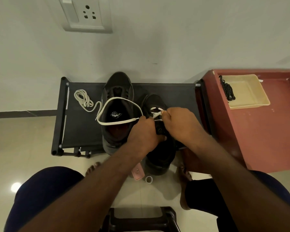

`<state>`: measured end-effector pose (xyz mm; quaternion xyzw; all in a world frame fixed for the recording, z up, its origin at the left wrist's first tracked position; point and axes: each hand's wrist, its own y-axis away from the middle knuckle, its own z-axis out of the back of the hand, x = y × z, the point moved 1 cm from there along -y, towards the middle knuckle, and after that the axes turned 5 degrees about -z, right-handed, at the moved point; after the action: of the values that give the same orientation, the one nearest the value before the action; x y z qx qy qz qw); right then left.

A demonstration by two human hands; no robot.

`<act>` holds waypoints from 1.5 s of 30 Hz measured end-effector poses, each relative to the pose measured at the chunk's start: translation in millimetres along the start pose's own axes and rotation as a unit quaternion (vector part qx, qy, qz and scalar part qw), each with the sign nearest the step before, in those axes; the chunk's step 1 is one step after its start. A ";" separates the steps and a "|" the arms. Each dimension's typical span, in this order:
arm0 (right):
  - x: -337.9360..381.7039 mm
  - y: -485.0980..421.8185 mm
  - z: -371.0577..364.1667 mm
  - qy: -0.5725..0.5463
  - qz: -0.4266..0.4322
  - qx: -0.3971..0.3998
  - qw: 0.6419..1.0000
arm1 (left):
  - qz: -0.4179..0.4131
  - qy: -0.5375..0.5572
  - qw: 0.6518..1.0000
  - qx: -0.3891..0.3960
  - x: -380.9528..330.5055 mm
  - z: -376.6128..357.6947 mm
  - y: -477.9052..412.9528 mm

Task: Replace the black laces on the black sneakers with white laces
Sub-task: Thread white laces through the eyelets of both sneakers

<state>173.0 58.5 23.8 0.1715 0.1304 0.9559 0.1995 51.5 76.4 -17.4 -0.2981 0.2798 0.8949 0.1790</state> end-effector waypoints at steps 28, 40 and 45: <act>-17.4 27.2 20.4 -0.474 -0.038 -0.041 0.879 | 0.007 -0.049 0.999 0.003 -10.3 6.9 9.3; -43.2 34.7 0.2 -0.337 -0.019 -0.041 0.940 | -0.067 -0.102 0.992 -0.023 -10.5 17.7 3.1; -46.3 25.3 -5.5 -0.262 -0.020 -0.023 0.965 | -0.014 -0.178 0.983 -0.049 -17.0 15.2 -2.2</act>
<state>202.3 15.4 14.1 0.4087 0.0546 0.8762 0.2495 58.9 84.8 2.6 -0.1462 0.1955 0.9437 0.2234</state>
